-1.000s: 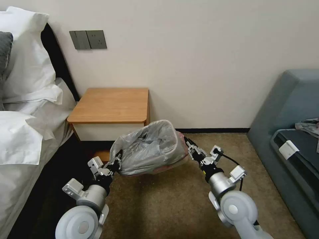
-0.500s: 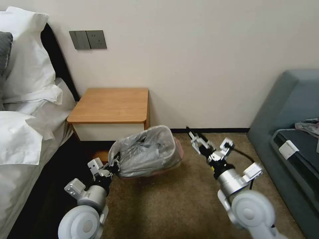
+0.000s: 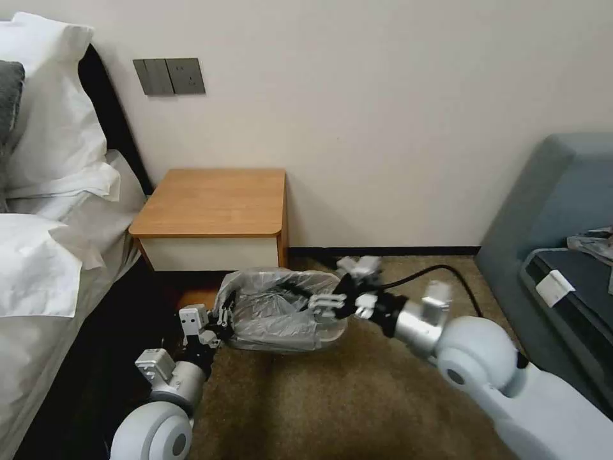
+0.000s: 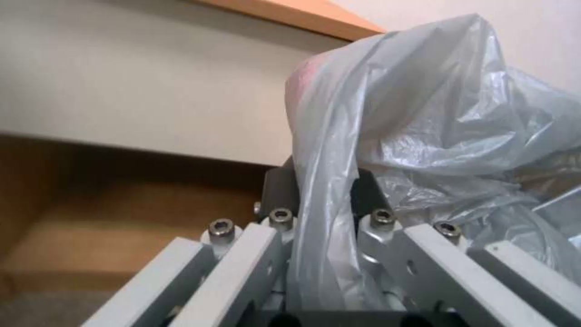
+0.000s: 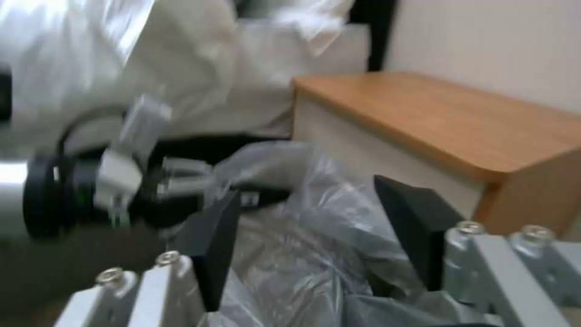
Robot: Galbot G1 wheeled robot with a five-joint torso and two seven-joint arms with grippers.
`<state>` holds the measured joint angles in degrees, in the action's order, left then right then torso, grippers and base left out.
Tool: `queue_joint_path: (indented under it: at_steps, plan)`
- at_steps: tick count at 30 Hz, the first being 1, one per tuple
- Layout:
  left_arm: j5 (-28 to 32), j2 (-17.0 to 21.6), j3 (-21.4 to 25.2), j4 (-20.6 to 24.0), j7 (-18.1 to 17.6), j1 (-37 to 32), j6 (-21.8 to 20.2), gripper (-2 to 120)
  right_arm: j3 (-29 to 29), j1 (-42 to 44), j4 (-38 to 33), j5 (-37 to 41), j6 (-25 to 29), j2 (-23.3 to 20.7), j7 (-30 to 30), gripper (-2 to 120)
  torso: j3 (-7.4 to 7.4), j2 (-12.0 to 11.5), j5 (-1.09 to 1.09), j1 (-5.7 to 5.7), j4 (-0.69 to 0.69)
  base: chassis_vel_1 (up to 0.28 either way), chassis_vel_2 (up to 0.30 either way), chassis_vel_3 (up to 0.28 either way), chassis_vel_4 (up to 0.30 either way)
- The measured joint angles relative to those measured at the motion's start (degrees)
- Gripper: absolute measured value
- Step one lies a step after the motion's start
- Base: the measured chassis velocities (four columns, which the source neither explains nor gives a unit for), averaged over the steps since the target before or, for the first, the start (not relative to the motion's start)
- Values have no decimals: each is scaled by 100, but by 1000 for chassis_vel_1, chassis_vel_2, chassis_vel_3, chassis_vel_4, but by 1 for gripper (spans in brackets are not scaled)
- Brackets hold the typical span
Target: Pick up the garbage bag from the table and place it over the trash can.
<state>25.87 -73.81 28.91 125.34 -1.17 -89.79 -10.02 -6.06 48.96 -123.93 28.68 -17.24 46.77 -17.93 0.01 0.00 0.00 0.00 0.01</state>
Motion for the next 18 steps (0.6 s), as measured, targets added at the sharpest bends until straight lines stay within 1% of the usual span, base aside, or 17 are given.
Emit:
queue_joint_path:
  at_steps: [3,4,6,7,8,9,10,11,14,15,16,18]
  plan:
    - [-479,53,41,63,133,-56,151,5,-646,-633,41,-206,-325,-86,-37,45,0,0,-1,0,0,0,0,0,0]
    - [-479,53,41,63,133,-56,151,5,-646,-633,41,-206,-325,-86,-37,45,0,0,-1,0,0,0,0,0,0]
    - [-703,76,62,134,170,-73,238,5,-1005,-966,55,-271,-592,-100,24,33,-1,0,0,0,0,0,0,0,0]
    - [-703,76,62,134,170,-73,238,5,-1005,-966,55,-271,-592,-100,24,33,-1,0,0,0,0,0,0,0,0]
    - [-821,84,71,160,182,-73,284,5,-1144,-1107,60,-325,-790,-72,99,26,-1,0,-1,0,-1,0,0,0,0]
    - [-821,84,71,160,182,-73,284,5,-1144,-1107,60,-325,-790,-72,99,26,-1,0,-1,0,-1,0,0,0,0]
    - [-913,87,75,184,185,-74,310,5,-1231,-1183,70,-461,-973,-22,154,21,-1,0,-1,0,-1,0,0,0,0]
    - [-913,87,75,184,185,-74,310,5,-1231,-1183,70,-461,-973,-22,154,21,-1,0,-1,0,-1,0,0,0,0]
    - [-1168,80,78,266,185,-74,343,5,-1436,-1336,94,-724,-1469,118,211,3,-1,0,0,0,-1,0,0,0,0]
    - [-1168,80,78,266,185,-74,343,5,-1436,-1336,94,-724,-1469,118,211,3,-1,0,0,0,-1,0,0,0,0]
    - [-1236,74,77,286,189,-76,355,5,-1499,-1385,94,-741,-1623,151,231,0,-1,0,0,0,-1,0,0,0,0]
    - [-1400,59,73,325,213,-88,376,5,-1667,-1522,118,-747,-1884,220,327,0,-1,0,0,0,-1,0,0,0,0]
